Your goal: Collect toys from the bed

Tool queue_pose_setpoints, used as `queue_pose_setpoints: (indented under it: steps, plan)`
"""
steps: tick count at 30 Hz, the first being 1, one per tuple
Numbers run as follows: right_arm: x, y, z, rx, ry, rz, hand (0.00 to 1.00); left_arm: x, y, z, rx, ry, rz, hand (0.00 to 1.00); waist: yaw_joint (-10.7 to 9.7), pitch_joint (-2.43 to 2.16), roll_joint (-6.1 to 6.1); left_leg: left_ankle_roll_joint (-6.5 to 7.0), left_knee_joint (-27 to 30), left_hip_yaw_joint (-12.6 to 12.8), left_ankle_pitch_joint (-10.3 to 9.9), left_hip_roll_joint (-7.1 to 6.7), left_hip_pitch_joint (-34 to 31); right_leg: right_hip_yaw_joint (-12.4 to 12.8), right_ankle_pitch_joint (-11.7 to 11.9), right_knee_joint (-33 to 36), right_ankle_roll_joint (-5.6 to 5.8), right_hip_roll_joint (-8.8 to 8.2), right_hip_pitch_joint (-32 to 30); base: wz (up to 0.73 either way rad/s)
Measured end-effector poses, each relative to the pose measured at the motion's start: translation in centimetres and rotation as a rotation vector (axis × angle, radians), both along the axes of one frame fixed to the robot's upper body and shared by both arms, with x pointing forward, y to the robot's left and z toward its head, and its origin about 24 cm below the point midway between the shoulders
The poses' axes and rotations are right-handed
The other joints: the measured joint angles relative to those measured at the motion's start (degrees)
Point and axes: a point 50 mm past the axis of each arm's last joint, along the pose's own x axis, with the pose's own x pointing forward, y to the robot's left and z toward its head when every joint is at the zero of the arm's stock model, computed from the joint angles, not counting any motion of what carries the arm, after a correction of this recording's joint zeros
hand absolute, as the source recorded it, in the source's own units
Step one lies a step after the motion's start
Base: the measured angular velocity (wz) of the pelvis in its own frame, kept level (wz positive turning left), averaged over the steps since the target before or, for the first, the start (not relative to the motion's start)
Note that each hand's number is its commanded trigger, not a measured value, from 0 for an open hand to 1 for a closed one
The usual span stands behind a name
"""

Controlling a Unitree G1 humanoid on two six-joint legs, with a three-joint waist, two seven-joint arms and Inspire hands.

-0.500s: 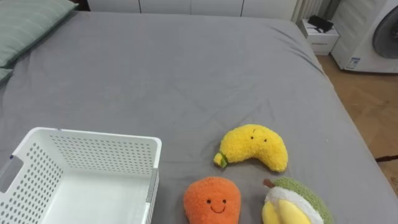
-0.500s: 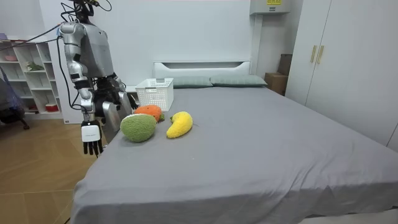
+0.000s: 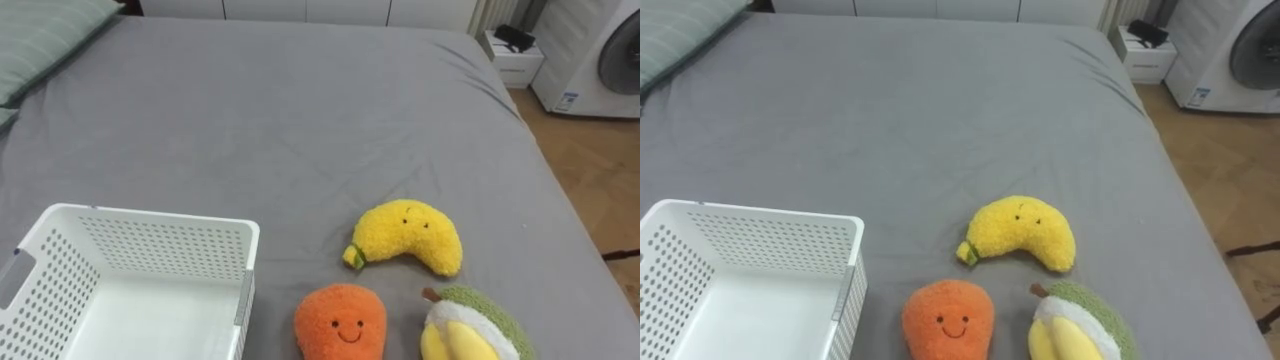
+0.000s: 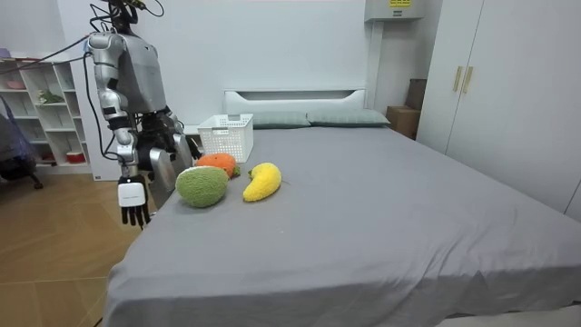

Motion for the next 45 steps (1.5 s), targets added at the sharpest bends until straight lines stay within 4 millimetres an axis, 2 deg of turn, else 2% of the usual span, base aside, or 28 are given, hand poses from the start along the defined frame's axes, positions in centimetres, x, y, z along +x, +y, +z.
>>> queue_pose_setpoints:
  steps: [9,13,20,24,29,32,35,38,42,43,45]
  plan:
    - [-1.6,-0.5,0.1,-0.065,0.000,-0.248,0.00,-0.2,0.2,0.0,0.005,0.005,0.012,0.00,-0.4,0.04,-0.70,0.00,0.0,0.0,0.0,-0.02,0.0,-0.1,0.0,0.0,0.00,0.04,0.1,0.00]
    - [-2.2,-0.9,0.2,-0.120,-0.023,-0.436,0.00,-0.3,0.6,0.1,0.012,0.000,0.045,0.00,-0.9,-0.03,-1.05,0.00,0.0,0.1,0.0,-0.01,0.1,0.0,0.0,0.0,0.00,0.08,0.1,0.00]
    - [-2.6,-2.0,0.6,-0.228,-0.097,-0.706,0.00,-0.7,1.5,0.4,0.036,-0.013,0.102,0.00,-2.4,0.02,-1.39,0.00,0.0,0.4,0.0,0.07,0.0,0.5,0.0,0.0,0.00,0.18,-0.1,-0.01]
    - [-2.3,-2.7,0.8,-0.285,-0.137,-0.780,0.00,-0.8,1.7,0.5,0.040,-0.011,0.111,0.00,-3.1,0.07,-1.54,0.00,0.0,0.5,0.0,0.10,0.0,0.6,0.0,0.2,0.00,0.18,-0.3,0.00]
    - [-0.6,-4.4,1.3,-0.347,-0.235,-0.816,0.00,-0.9,2.1,0.6,0.051,-0.016,0.119,0.00,-3.2,0.04,-2.07,0.00,-0.1,0.7,0.0,0.09,0.0,0.9,0.0,0.3,0.00,0.18,-0.4,0.00]
    - [1.4,-6.3,2.2,-0.401,-0.343,-0.801,0.00,-1.3,2.8,0.9,0.068,-0.023,0.108,0.00,-3.1,0.20,-2.63,-0.01,-0.1,0.8,0.0,0.10,0.0,0.9,0.0,0.3,0.00,0.28,-0.5,-0.03]
    - [5.1,-7.6,3.5,-0.448,-0.512,-0.771,0.00,-1.4,3.2,1.0,0.085,-0.034,0.097,0.00,-3.0,0.21,-3.01,-0.05,0.0,1.7,0.0,0.36,-0.8,1.0,0.4,0.8,-0.21,0.45,-1.8,-0.13]
    - [7.7,-8.1,4.8,-0.467,-0.648,-0.745,0.00,-1.2,3.0,1.0,0.094,-0.036,0.081,0.00,-2.9,0.23,-3.07,-0.05,0.0,1.8,0.0,0.35,-1.0,1.1,0.4,0.9,-0.20,0.38,-2.0,0.00]
    - [11.3,-8.1,6.8,-0.449,-0.831,-0.686,0.00,-1.0,3.0,1.0,0.094,-0.048,0.075,0.00,-2.2,0.33,-2.64,-0.07,0.0,1.9,0.1,0.40,-1.3,1.4,0.4,0.7,-0.19,0.20,-2.3,-0.02]
    - [12.3,-8.0,7.3,-0.441,-0.877,-0.646,0.00,-0.9,2.9,1.0,0.093,-0.050,0.064,0.00,-2.0,0.16,-2.30,-0.07,0.0,1.9,0.1,0.41,-1.4,1.2,0.4,0.7,-0.20,0.19,-2.4,0.00]
    - [13.6,-7.6,8.0,-0.434,-0.927,-0.574,0.00,-0.8,2.8,1.0,0.090,-0.051,0.048,0.00,-1.6,0.11,-2.24,-0.07,0.1,1.9,0.1,0.44,-1.8,1.1,0.4,0.8,-0.21,0.18,-2.8,0.00]
